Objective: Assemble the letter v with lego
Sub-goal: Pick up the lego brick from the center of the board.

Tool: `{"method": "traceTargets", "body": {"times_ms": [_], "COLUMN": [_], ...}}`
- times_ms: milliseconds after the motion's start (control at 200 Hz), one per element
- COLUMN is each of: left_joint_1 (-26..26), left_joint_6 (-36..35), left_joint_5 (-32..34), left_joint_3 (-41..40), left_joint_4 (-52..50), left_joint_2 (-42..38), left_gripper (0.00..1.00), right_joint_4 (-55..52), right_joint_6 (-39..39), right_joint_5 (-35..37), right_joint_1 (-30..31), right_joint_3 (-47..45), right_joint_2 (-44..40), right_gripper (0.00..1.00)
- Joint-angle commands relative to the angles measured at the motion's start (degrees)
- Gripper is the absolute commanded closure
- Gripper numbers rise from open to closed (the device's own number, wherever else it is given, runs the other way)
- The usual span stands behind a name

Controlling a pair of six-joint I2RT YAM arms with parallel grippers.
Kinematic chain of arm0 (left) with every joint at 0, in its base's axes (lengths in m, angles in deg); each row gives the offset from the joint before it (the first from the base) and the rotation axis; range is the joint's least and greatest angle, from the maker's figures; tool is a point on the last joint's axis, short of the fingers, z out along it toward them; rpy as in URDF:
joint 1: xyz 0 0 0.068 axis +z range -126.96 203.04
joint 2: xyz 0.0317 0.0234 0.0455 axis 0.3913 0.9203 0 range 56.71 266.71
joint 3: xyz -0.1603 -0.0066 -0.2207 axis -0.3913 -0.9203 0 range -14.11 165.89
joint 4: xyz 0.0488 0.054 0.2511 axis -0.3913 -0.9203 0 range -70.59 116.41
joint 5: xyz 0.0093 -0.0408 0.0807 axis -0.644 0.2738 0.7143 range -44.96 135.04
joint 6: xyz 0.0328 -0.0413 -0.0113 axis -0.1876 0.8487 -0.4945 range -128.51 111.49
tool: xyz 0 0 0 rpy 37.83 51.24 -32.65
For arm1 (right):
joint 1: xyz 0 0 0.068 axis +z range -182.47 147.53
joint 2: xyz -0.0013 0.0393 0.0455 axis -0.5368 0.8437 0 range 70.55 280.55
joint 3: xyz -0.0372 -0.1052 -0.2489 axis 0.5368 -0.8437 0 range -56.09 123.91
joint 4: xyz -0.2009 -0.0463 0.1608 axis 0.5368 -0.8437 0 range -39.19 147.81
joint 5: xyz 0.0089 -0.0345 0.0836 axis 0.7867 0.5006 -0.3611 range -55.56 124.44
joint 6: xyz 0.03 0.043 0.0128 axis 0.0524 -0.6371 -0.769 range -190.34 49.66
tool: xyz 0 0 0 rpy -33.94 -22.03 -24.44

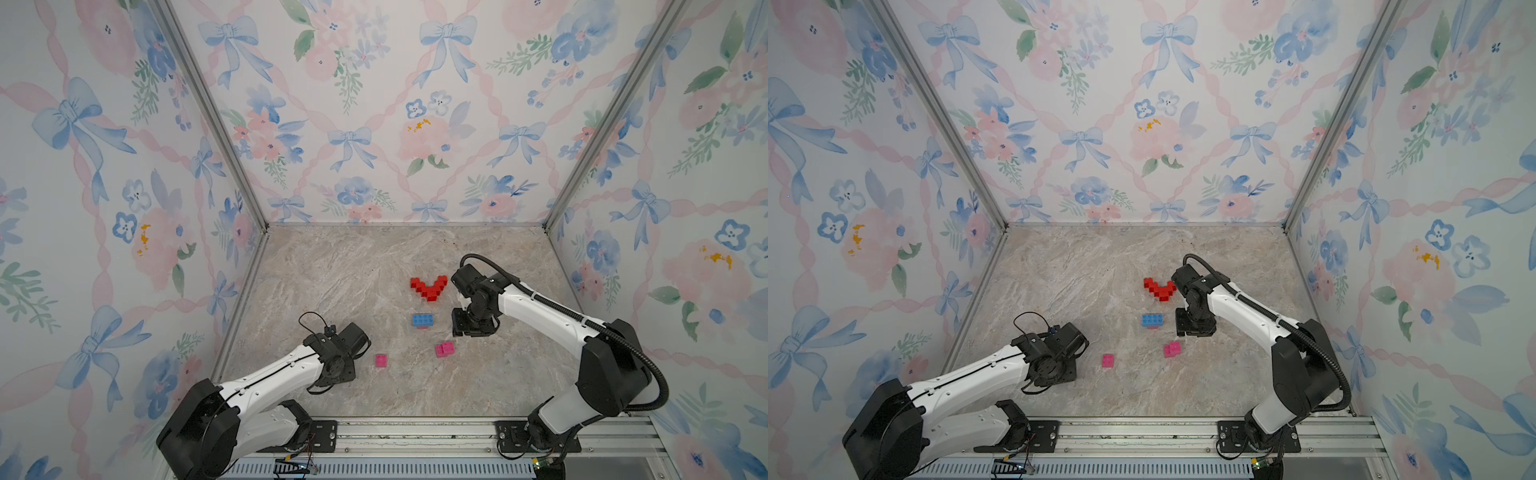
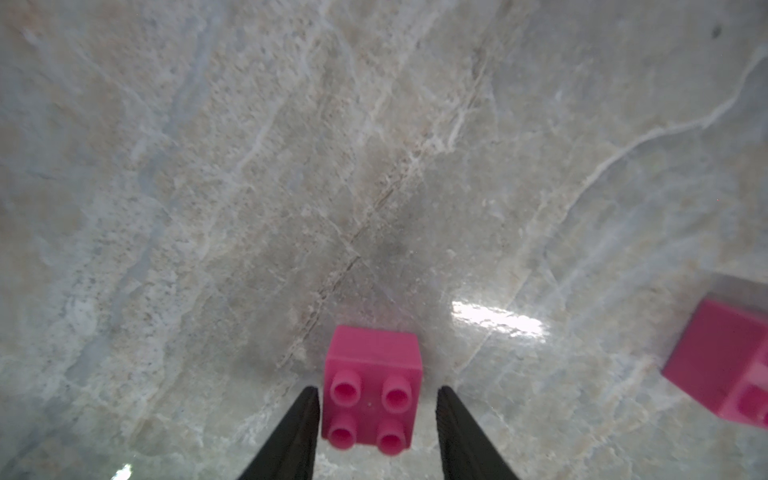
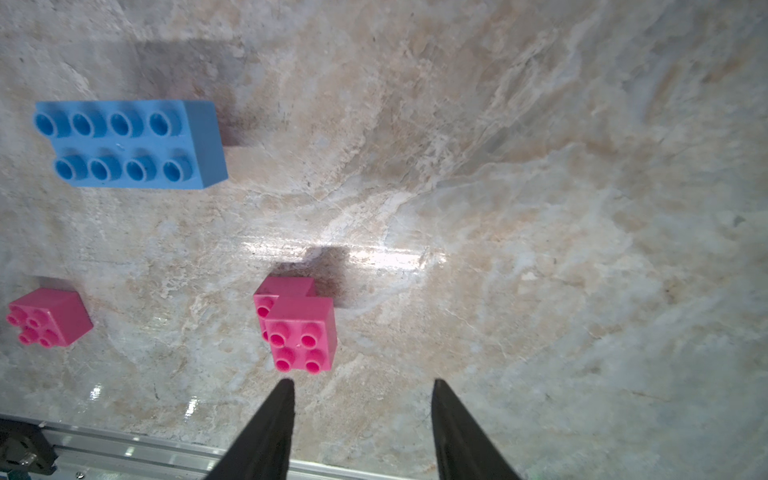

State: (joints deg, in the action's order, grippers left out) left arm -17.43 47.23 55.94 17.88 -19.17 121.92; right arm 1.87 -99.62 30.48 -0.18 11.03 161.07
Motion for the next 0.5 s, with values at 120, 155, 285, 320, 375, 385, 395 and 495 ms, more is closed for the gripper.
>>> {"method": "traceTargets", "body": {"times_ms": [120, 155, 285, 320, 375, 385, 395, 495], "left_joint_1": [0.2, 0.2, 0.2, 0.1, 0.0, 0.0, 0.0, -0.5], "left_joint_6": [-1.2, -1.4, -1.8, -1.8, -1.8, -1.8, -1.8, -2.1], "left_joint_5": [0.5, 0.6, 0.5, 0.5, 0.6, 0.7, 0.7, 0.7], "left_joint_3": [1.5, 1.7, 2.0, 2.3, 2.9, 3.1, 3.3, 5.0], "left_joint_4": [0.8, 0.9, 1.4, 1.4, 1.4, 1.4, 1.4, 1.4], "left_joint_2": [1.8, 2.2, 3.2, 3.2, 3.0, 3.1, 3.1, 3.3], "left_gripper": [0.55, 0.55, 0.6, 0.61, 0.65, 0.65, 0.66, 0.72], "right_joint_4": [-0.7, -0.7, -0.6, -0.5, -0.3, -0.3, -0.2, 0.6], "right_joint_6": [0.5, 0.5, 0.4, 0.4, 0.4, 0.4, 0.4, 0.2], "right_joint_5": [-0.3, -0.3, -0.1, -0.1, 0.1, 0.1, 0.1, -0.2], "right_joint_1": [-0.5, -0.5, -0.5, -0.5, -0.6, -0.7, -0.8, -2.0], "right_joint_3": [-0.9, -1.0, -1.2, -1.3, -1.4, -1.3, -1.4, -1.5], "right_joint_2": [-1.8, -1.8, -1.7, -1.7, -1.7, -1.7, -1.7, -1.7], "right_gripper": [0.48, 0.48, 0.48, 0.48, 0.48, 0.48, 0.48, 0.49]}}
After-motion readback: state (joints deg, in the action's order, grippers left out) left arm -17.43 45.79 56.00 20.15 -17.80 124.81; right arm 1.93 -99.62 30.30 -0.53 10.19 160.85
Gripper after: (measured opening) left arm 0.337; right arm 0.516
